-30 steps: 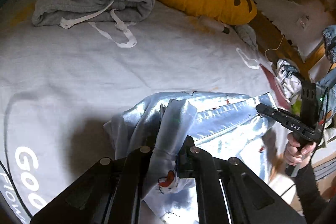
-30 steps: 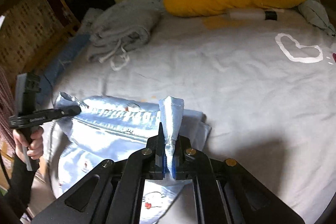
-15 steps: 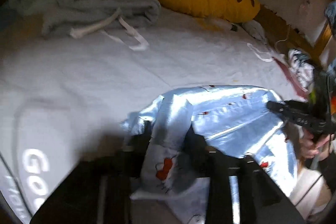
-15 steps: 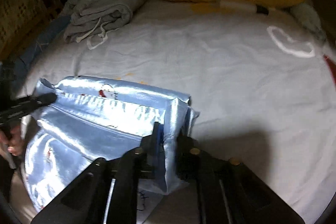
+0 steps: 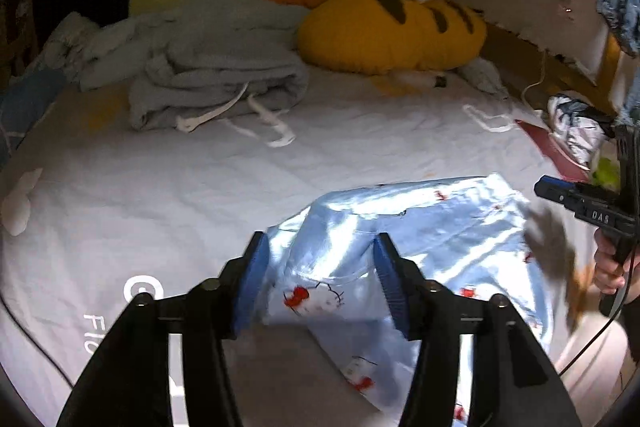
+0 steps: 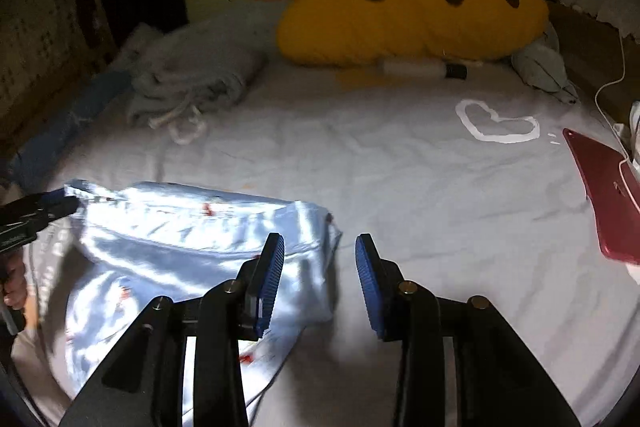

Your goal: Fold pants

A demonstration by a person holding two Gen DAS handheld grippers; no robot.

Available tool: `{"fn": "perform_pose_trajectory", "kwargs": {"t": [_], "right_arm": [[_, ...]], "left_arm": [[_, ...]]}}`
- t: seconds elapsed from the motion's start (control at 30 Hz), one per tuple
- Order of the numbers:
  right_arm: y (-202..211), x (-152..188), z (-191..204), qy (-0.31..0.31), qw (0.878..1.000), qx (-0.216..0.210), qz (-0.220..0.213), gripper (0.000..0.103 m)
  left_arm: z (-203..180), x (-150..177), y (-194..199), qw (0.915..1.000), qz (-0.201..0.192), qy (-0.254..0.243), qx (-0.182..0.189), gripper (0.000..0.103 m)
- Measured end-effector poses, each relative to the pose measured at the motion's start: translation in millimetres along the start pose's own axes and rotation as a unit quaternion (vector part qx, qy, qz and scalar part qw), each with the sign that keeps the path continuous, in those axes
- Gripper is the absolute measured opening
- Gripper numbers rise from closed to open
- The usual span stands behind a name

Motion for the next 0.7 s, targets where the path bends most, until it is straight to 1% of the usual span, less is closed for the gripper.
{"fn": "perform_pose_trajectory", "kwargs": {"t": [0.1, 0.2, 0.27, 0.37, 0.43, 0.47, 0.5, 0.53, 0.57, 0.6, 0.7], "right_arm": [[22.2, 0.9, 5.9, 0.012, 1.000, -0.001, -0.021, 0.039], [42.4, 5.0, 17.3, 0.023, 0.999, -0.017, -0.038, 0.039], [52.9, 10.8, 28.3, 0.041, 0.998, -0.026, -0.047, 0.039], [56.7, 14.4, 39.9, 0.056, 0.997, -0.032, -0.052, 0.039], [51.9, 13.5, 40.8, 0.061, 0.996, -0.027, -0.052, 0.039], [49.1, 13.0, 38.4, 0.055, 0.997, -0.023, -0.049, 0.039], [47.5, 13.2, 36.8, 0.048, 0.997, -0.023, -0.047, 0.039], [48.0, 14.3, 34.8, 0.038, 0.998, -0.031, -0.043, 0.039], [50.6, 16.2, 34.2, 0.035, 0.998, -0.034, -0.042, 0.039], [52.6, 17.2, 33.3, 0.034, 0.998, -0.035, -0.043, 0.039], [68.1, 27.2, 38.2, 0.033, 0.997, -0.044, -0.048, 0.039]], "left_arm": [[-4.2, -1.5, 8.0, 1.0000, -0.004, 0.000, -0.007, 0.056], [-4.7, -0.4, 16.7, 0.9998, -0.007, 0.018, -0.009, 0.056], [-1.3, -3.5, 18.6, 0.9995, -0.015, 0.014, -0.024, 0.056], [5.1, -9.0, 9.4, 0.9991, -0.018, 0.003, -0.039, 0.056], [11.7, -9.0, -0.2, 0.9987, -0.007, 0.013, -0.049, 0.050], [13.9, -7.2, -0.2, 0.9985, -0.004, 0.027, -0.048, 0.050], [13.6, -6.3, 1.3, 0.9984, -0.005, 0.044, -0.036, 0.050], [12.3, -5.4, 4.4, 0.9983, -0.007, 0.050, -0.029, 0.050], [11.7, -4.2, 8.5, 0.9984, -0.009, 0.044, -0.034, 0.050], [10.2, -3.0, 14.7, 0.9985, -0.011, 0.028, -0.046, 0.050], [-8.9, 0.6, 44.7, 0.9982, -0.038, -0.012, -0.045, 0.051]]}}
Point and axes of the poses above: each gripper's, at about its wrist camera, not at the fingertips, and y roughly against the way its jaws point, z to its left, x to its underside, the point moved 10 cm from there along -y, roughly the way its jaws point, and after that the axes turned 15 degrees about -z, right-handed, at the moved point
